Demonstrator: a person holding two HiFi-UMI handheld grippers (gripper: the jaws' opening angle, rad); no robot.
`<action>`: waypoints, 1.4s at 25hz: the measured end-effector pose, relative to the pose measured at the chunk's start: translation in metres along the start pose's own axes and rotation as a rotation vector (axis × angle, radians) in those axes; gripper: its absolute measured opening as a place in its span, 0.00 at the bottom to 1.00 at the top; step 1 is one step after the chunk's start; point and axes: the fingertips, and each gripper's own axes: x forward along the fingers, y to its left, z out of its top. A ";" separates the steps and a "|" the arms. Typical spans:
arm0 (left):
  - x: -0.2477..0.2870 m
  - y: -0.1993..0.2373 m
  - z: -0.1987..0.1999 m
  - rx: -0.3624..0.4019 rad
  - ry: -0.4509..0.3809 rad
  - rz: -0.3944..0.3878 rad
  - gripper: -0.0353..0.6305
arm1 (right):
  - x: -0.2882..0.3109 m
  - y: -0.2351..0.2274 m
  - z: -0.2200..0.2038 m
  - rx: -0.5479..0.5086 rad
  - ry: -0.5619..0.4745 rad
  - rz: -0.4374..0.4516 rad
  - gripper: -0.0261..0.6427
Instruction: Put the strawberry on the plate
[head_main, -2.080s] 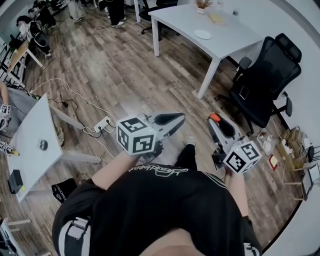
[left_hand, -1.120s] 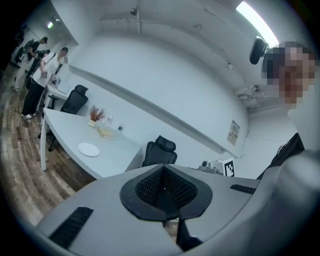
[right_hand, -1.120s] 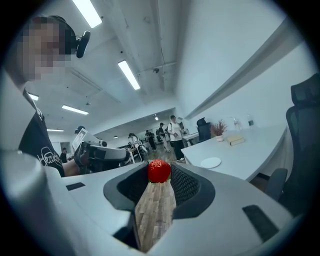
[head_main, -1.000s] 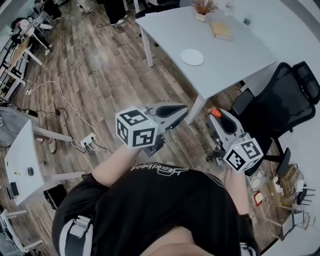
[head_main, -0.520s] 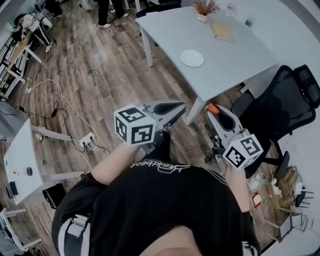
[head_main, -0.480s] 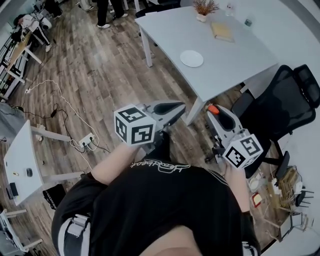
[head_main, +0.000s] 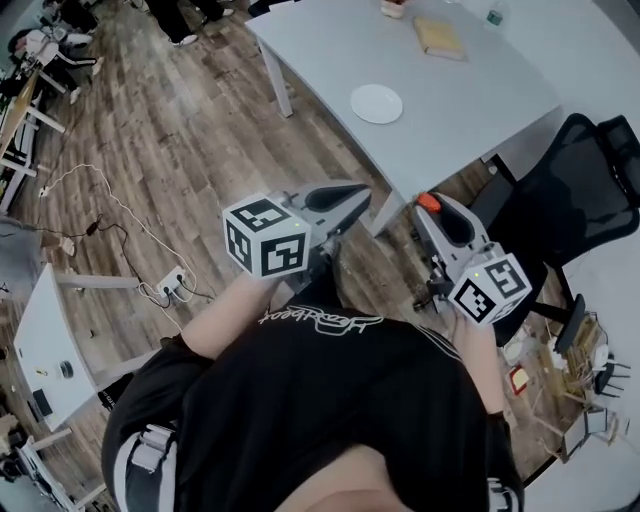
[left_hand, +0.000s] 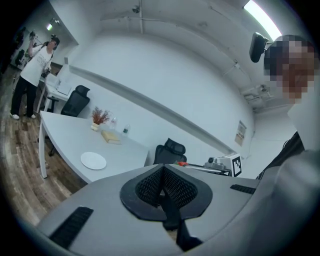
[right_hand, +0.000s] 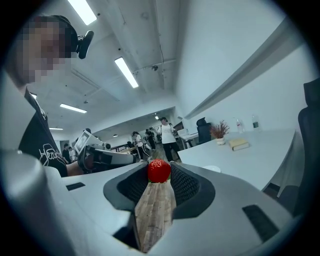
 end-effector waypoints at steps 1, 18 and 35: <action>0.004 0.010 0.003 -0.004 0.005 0.000 0.06 | 0.009 -0.007 0.001 0.004 0.003 -0.003 0.24; 0.082 0.176 0.073 -0.052 0.094 -0.029 0.06 | 0.157 -0.120 0.035 0.047 0.056 -0.077 0.24; 0.122 0.291 0.073 -0.136 0.187 -0.035 0.06 | 0.256 -0.185 0.018 -0.137 0.163 -0.170 0.24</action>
